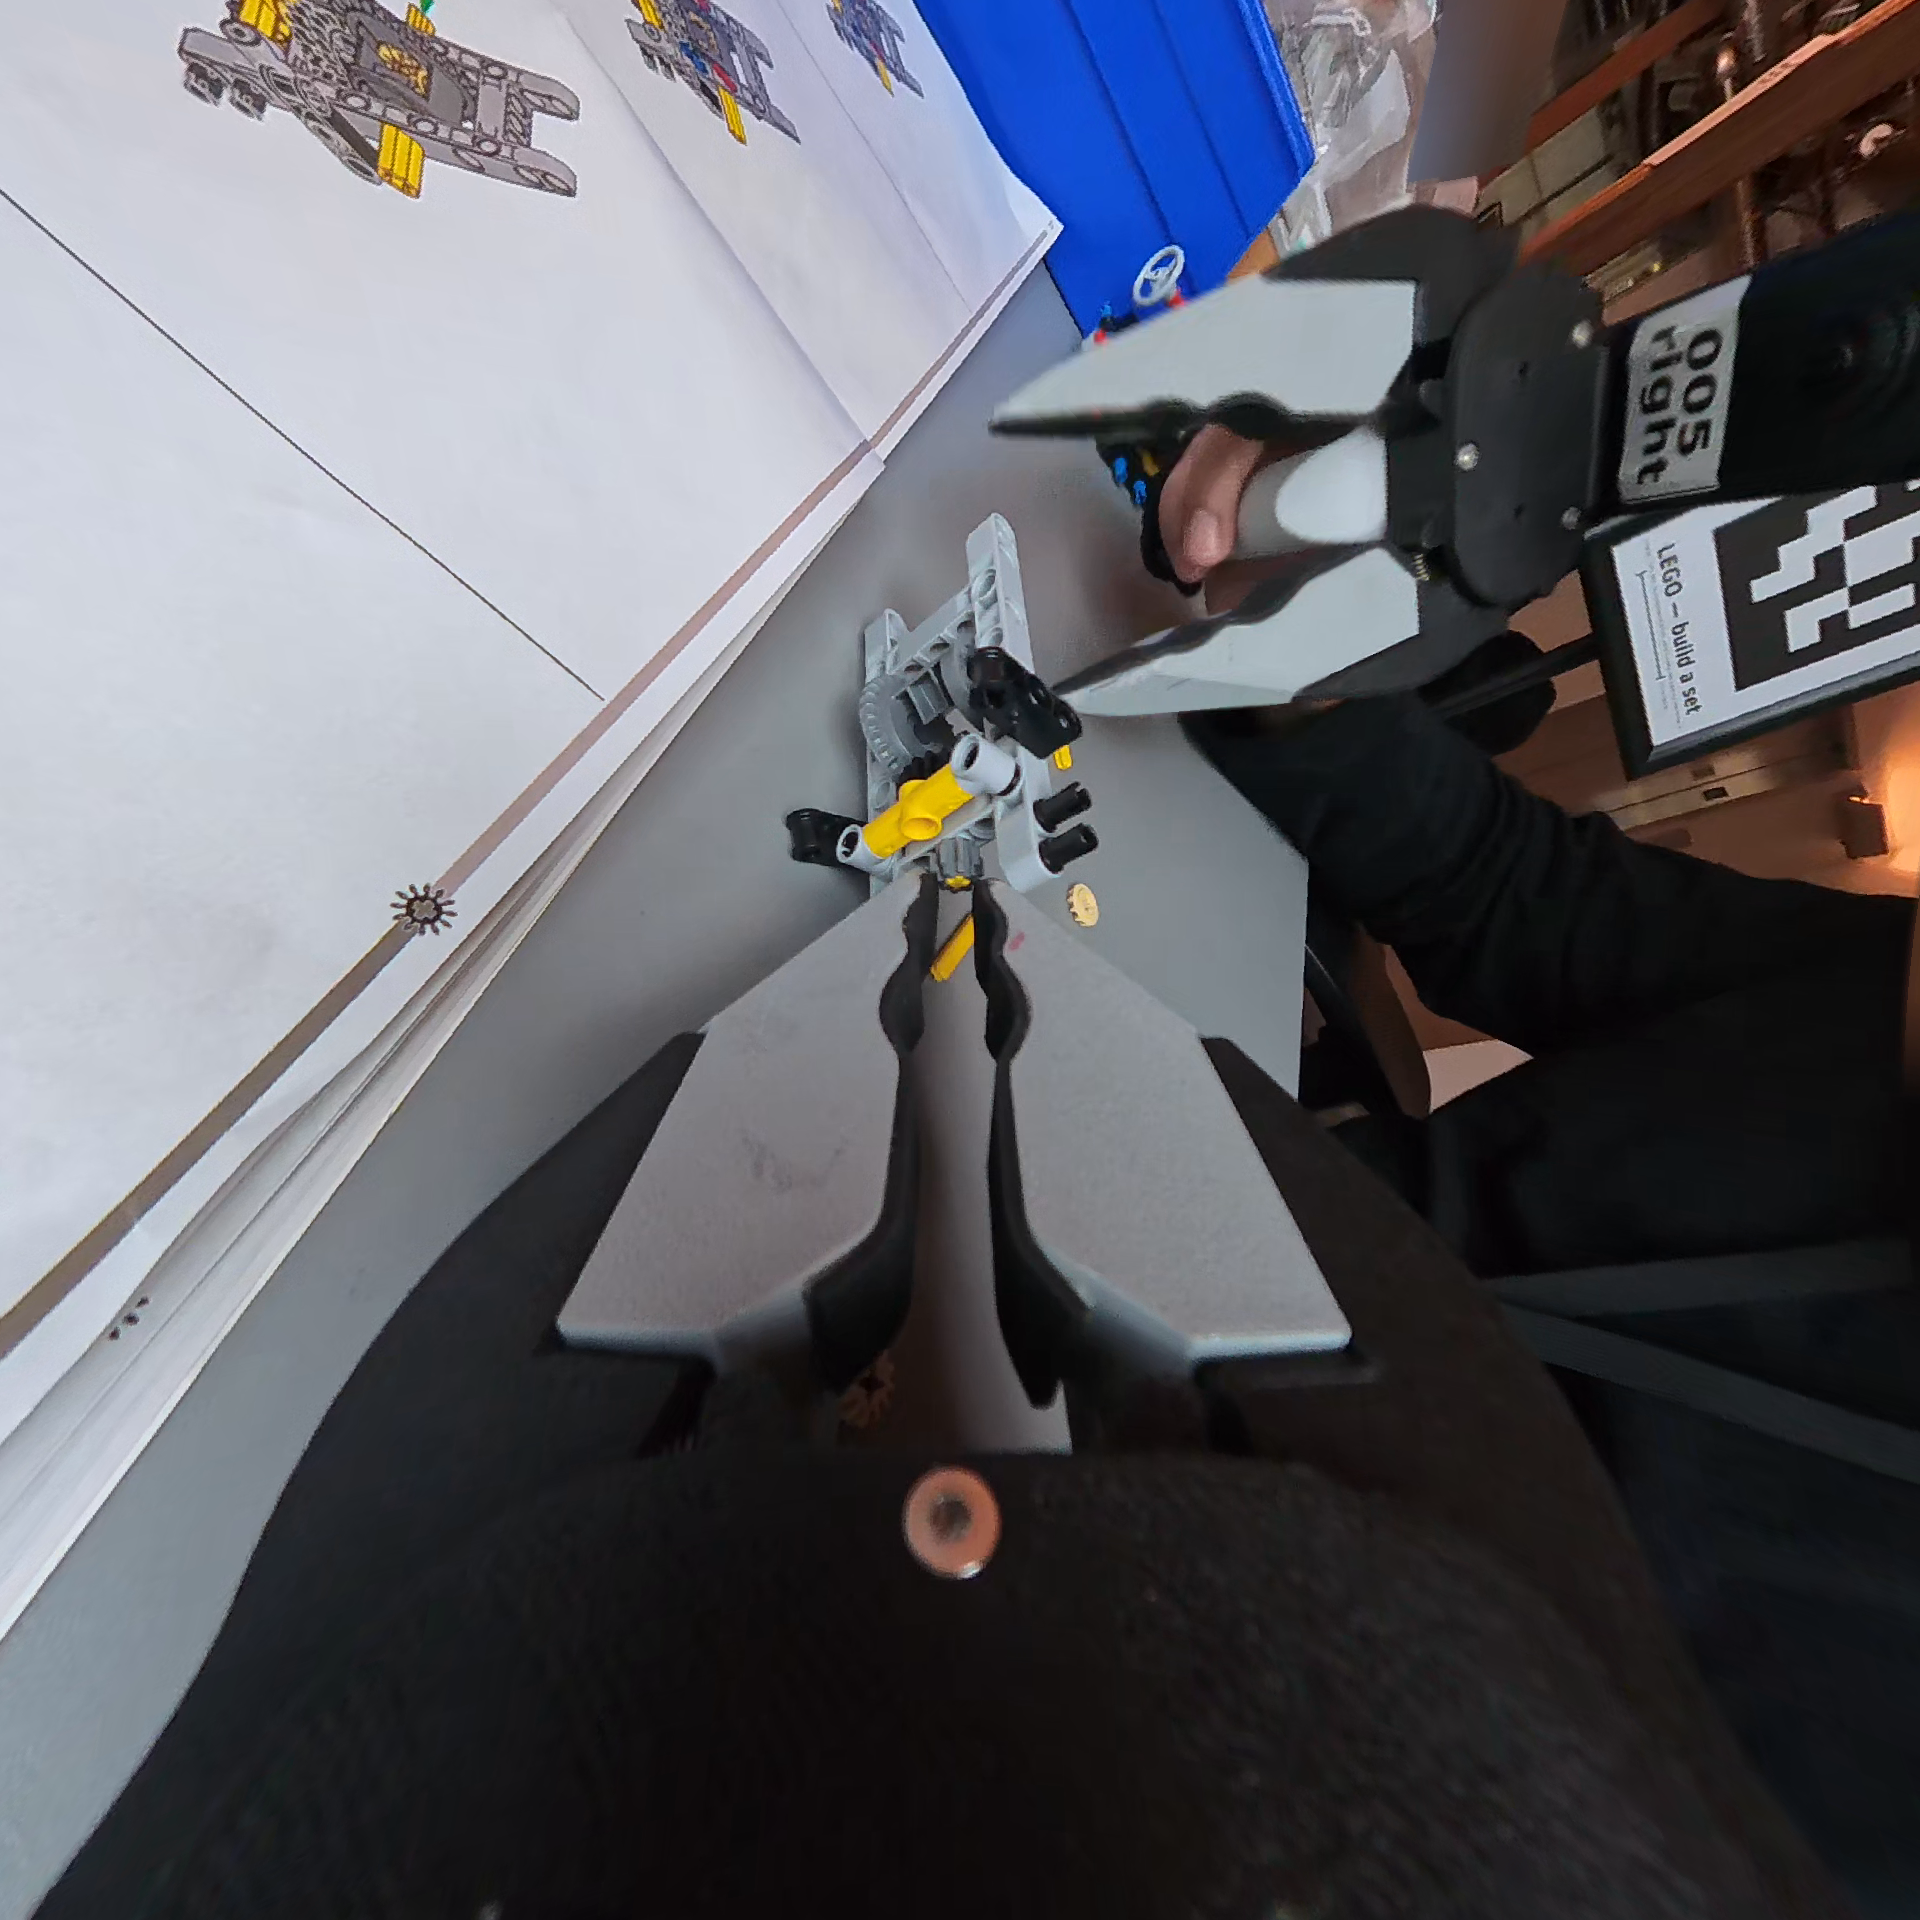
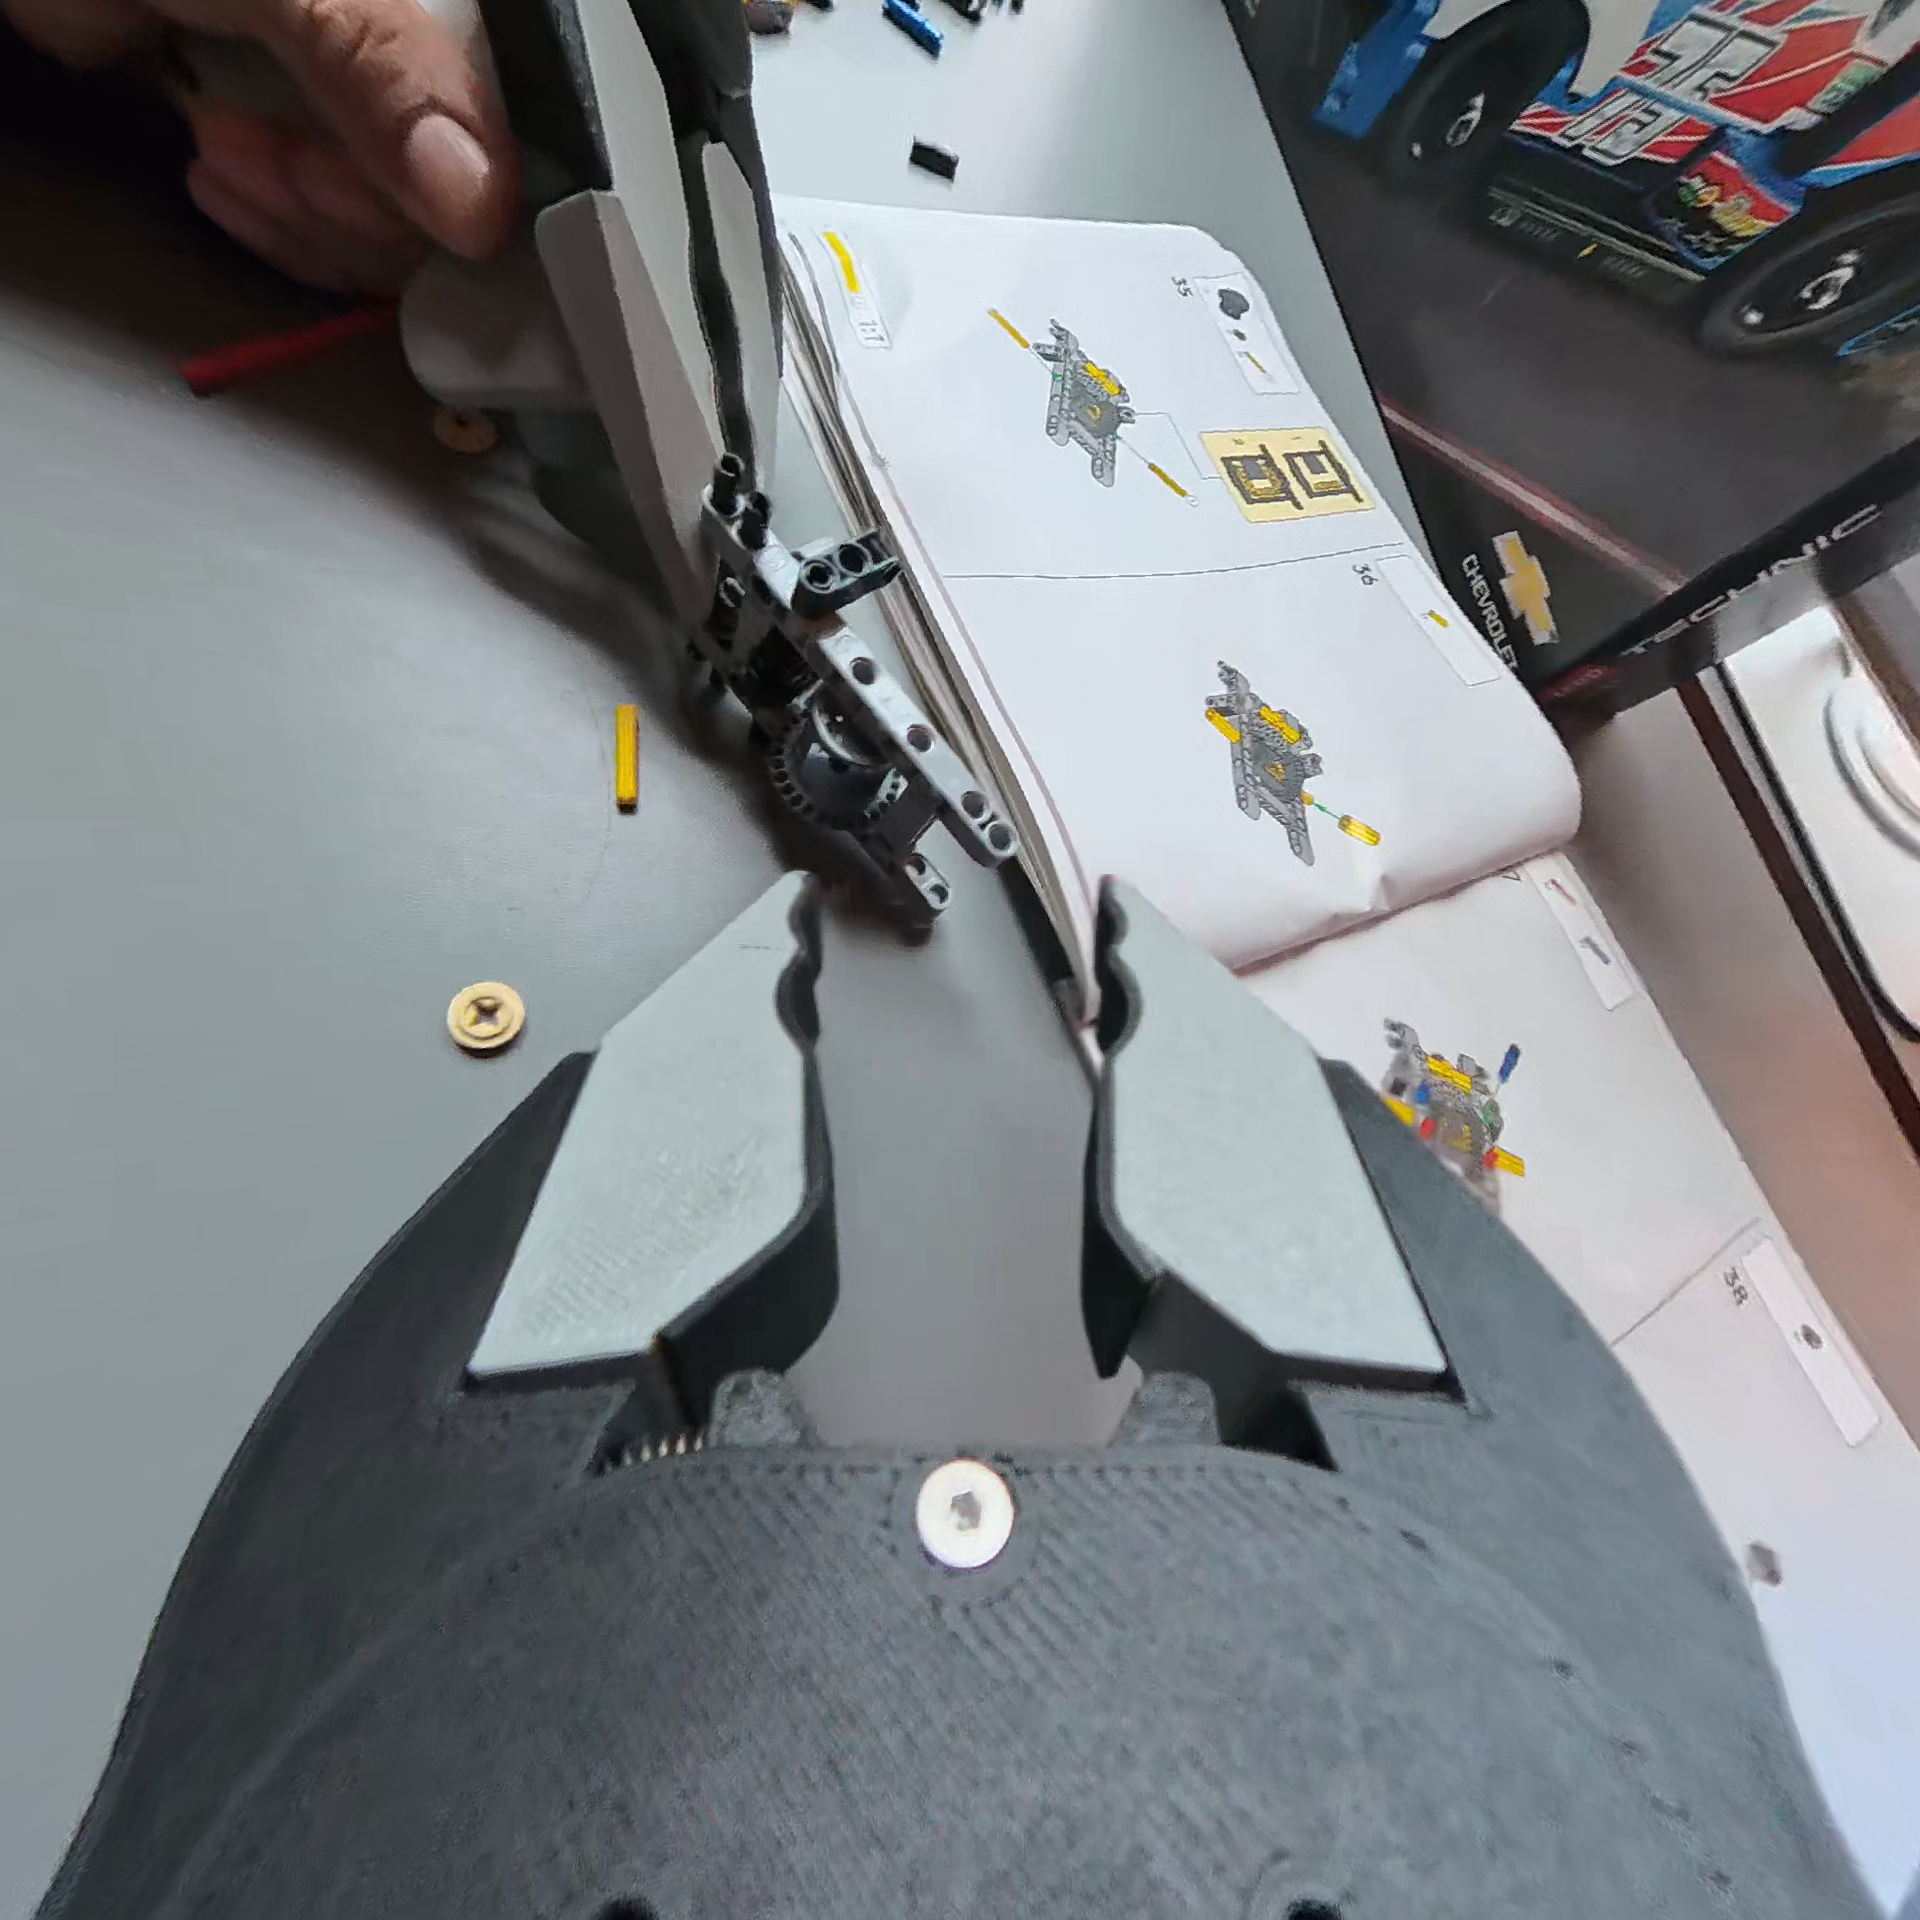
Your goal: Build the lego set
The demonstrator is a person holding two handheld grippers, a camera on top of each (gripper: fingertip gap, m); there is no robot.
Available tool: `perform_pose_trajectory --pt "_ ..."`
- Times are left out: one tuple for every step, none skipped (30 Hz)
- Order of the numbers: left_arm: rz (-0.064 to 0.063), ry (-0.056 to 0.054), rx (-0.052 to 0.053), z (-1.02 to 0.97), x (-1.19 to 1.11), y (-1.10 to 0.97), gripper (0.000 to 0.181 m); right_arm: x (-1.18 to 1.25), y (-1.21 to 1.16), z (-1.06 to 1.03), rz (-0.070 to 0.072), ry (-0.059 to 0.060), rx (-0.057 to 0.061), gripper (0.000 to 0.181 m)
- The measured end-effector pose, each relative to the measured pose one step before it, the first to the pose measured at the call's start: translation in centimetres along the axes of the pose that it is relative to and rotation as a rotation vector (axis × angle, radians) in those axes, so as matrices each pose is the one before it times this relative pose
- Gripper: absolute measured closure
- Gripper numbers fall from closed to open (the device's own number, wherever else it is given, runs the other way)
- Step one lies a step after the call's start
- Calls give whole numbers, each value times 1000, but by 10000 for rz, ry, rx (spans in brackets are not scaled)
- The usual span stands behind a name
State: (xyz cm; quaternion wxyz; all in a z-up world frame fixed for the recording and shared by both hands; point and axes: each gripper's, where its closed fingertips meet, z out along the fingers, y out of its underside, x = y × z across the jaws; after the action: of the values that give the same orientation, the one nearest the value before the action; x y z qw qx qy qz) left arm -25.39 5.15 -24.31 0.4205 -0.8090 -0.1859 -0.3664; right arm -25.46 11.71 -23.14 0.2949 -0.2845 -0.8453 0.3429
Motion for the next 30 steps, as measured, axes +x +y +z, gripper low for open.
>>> perform_pose_trajectory --pt "4 1 -4 1 6 12 177 202 -312 198 -190 -88 -10 121" --pt "16 -9 -3 -1 5 6 177 -350 -478 151 -183 -495 140 116" --pt "15 -5 -6 13 9 15 177 -680 -430 175 -136 -757 164 122" --pt "2 6 -14 11 14 13 177 -143 -181 304 -99 -453 -8 131" --pt "1 0 -3 6 -1 -1 177 430 -38 403 -109 -94 -126 124" --pt "-7 2 -1 -9 -6 6 177 74 -42 420 -144 -284 -114 120" --pt "-6 4 -4 1 2 11 177 -226 -148 383 -164 -419 -11 126" --pt "0 4 -7 -1 12 -1 177 -255 -143 366 -197 -369 14 129" --pt "-6 7 -10 -7 0 13 177 -192 -4 386 -205 -284 -78 127" --pt "-11 19 -18 2 5 12 177 -255 168 372 -189 -314 -182 126" --pt "-6 29 -35 -1 16 30 177 -271 232 352 -168 -304 -237 127" --pt "-13 38 -47 1 13 28 177 -12 255 329 -181 -113 -250 130" --pt "-15 42 -52 5 20 30 177 160 253 298 -189 26 -259 133" --pt "5 33 -81 -3 -1 69 178 212 196 221 -159 82 -222 140" --pt "27 -1 -96 -14 -49 73 178 -75 1 153 -154 -57 -65 145" --pt "27 -1 -42 -57 -45 6 178 -305 -77 106 -144 -165 15 149" --pt "10 -4 -46 -59 -73 17 178 -232 96 85 -88 -119 -76 156" --pt "-1 48 -69 -52 -8 47 178 -57 93 96 0 -11 -69 157" --pt "-2 55 -69 -35 14 53 178 -35 -9 49 83 -14 21 157" --pt "16 45 -64 -38 16 53 178 -80 -95 58 133 -39 85 157" --pt "28 36 -43 -33 31 26 178 -30 -52 58 136 1 63 157" --pt "61 26 -25 -22 51 26 178 -36 -14 29 116 15 33 157" --pt "109 1 -27 1 79 35 178 -36 2 27 77 21 18 157" --pt "102 -40 -32 1 55 58 178 -42 -2 12 17 36 23 158" --pt "78 -78 -27 -18 -22 27 178 -8 -10 -16 -37 68 13 158" --pt "73 -69 -45 -36 -27 62 178 54 29 -9 -44 100 -13 158" --pt "65 -5 -86 -49 52 124 178 7 9 -10 -19 50 -12 158" --pt "26 21 -51 -85 78 69 175 -50 -39 -1 6 6 12 158" --pt "-30 6 19 -161 48 -15 172 -37 -31 -8 -4 17 7 158" --pt "-27 26 82 -189 121 -115 167 -35 -12 28 -23 31 -11 157"
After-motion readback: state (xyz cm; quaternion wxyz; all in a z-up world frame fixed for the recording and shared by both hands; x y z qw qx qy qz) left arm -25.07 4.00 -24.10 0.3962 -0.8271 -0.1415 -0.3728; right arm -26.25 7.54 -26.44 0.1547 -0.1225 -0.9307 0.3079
